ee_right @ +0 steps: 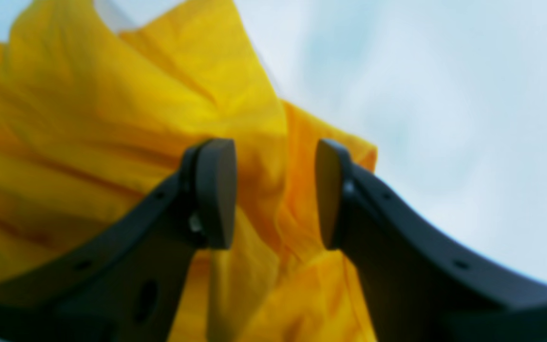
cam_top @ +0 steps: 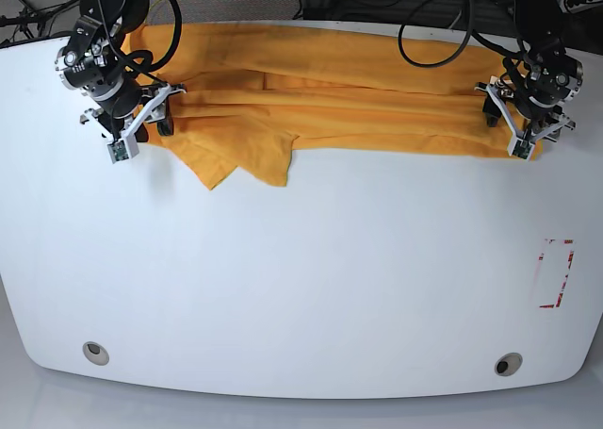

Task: Fold the T-shirt properly
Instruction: 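Hold the folded edge with both grippers and pull it taut, then drag the right gripper's held corner outward along the folded edge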

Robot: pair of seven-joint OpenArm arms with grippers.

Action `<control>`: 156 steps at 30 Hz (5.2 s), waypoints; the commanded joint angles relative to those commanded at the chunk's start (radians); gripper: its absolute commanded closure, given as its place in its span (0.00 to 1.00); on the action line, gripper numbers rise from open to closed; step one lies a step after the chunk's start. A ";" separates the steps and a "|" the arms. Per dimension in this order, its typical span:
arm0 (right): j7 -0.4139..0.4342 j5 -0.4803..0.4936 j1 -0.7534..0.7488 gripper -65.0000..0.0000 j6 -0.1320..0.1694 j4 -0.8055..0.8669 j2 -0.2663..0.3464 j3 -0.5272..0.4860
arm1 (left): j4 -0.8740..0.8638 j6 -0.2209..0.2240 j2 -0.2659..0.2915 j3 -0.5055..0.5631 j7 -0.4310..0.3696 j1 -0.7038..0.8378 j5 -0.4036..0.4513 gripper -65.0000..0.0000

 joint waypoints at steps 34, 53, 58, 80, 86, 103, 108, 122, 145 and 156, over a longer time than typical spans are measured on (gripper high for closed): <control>-0.049 -0.003 0.060 0.63 0.000 0.075 -0.127 -0.008 | -0.015 0.000 -0.020 0.005 -0.032 -0.005 0.003 0.39; 0.006 -0.008 -0.094 0.63 0.000 -0.017 -0.078 -0.055 | -0.018 0.000 -0.025 0.006 -0.034 -0.005 0.003 0.39; 0.008 -0.003 -0.140 0.63 0.000 -0.009 -0.040 -0.055 | -0.018 0.000 -0.026 0.006 -0.034 -0.006 0.003 0.39; 0.015 -0.006 -0.133 0.63 0.000 0.061 -0.103 -0.069 | -0.012 0.000 -0.021 0.008 -0.034 -0.005 0.005 0.39; 0.018 -0.009 -0.137 0.71 0.000 0.052 -0.107 -0.127 | -0.018 0.000 -0.020 0.008 -0.034 -0.005 0.005 0.39; 0.161 -0.009 -0.115 0.98 0.000 -0.267 -0.034 -0.152 | -0.015 0.000 -0.026 0.000 -0.029 0.003 0.008 0.39; 0.181 -0.009 -0.071 0.98 0.000 -0.331 0.006 -0.150 | -0.017 0.000 -0.020 0.005 -0.029 0.002 0.008 0.39; 0.181 -0.009 0.175 0.98 0.000 -0.520 0.112 -0.149 | -0.086 0.000 0.032 0.071 -0.003 -0.109 0.009 0.39; 0.031 -0.003 0.310 0.62 0.000 -0.324 0.149 -0.150 | -0.137 0.000 0.028 0.100 -0.003 -0.180 0.000 0.39; 0.043 -0.009 0.476 0.46 0.000 -0.451 0.118 -0.192 | -0.071 0.000 0.032 0.106 -0.003 -0.173 0.003 0.39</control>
